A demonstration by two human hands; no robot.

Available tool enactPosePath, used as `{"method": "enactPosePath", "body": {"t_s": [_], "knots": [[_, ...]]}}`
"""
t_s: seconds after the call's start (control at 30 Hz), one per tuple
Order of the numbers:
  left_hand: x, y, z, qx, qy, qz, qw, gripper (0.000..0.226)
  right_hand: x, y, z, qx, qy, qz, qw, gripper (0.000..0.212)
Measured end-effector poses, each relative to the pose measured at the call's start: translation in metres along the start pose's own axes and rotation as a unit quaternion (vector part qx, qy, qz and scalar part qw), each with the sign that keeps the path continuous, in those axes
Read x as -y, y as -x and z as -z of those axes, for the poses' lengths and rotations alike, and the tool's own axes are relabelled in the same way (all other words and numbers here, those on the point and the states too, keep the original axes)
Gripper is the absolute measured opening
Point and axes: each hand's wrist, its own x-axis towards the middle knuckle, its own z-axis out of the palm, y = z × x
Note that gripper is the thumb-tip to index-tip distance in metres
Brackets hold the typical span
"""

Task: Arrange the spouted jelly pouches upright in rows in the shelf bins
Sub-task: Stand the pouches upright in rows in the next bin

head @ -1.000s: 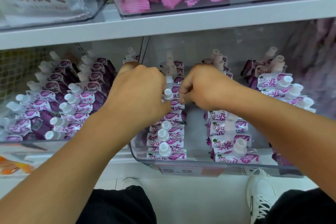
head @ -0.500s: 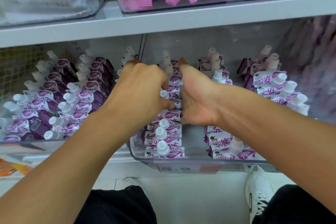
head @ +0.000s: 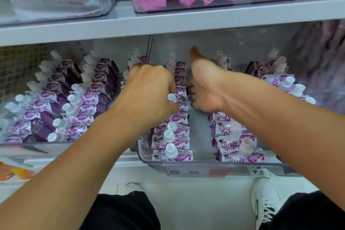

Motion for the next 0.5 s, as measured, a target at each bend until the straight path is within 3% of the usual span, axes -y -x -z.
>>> {"method": "enactPosePath", "body": {"t_s": [0.27,0.4,0.5], "knots": [[0.0,-0.001,0.001,0.015,0.015,0.006,1.0,0.022,0.022,-0.002,-0.014,-0.026,0.019,0.016,0.999,0.086],[0.0,0.0,0.002,0.027,0.031,0.013,0.999,0.02,0.018,0.0,0.001,-0.017,0.074,0.007,0.997,0.077],[0.002,0.0,0.002,0.03,0.043,0.022,0.998,0.018,0.026,-0.001,-0.004,-0.024,0.045,0.009,0.999,0.066]]}}
